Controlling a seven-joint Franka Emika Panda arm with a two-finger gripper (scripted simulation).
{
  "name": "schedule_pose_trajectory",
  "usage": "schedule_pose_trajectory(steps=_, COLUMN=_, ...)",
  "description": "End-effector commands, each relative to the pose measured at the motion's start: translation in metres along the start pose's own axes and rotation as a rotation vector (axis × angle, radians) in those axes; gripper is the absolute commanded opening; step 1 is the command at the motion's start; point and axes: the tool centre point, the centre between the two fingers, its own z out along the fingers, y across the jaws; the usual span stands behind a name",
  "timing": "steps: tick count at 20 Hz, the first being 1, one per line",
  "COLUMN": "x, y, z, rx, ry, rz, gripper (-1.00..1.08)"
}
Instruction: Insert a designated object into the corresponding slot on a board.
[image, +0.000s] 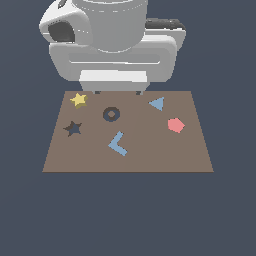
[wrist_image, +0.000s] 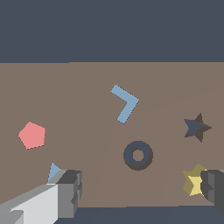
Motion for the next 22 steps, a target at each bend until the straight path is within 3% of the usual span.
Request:
schedule_pose_trajectory(steps=1, x=0.0, y=0.0, z=0.0, rx=0.0, ry=0.0, rz=0.0, gripper=1.0)
schedule_pose_trajectory(steps=11, x=-0.016, y=0.024, z=0.021, rx=0.001, ry=-0.001, rz=-0.012, gripper=1.0)
schedule_pose_trajectory(steps=22, x=-0.065, y=0.1, z=0.088, rx=0.006, ry=-0.006, rz=-0.05, gripper=1.0)
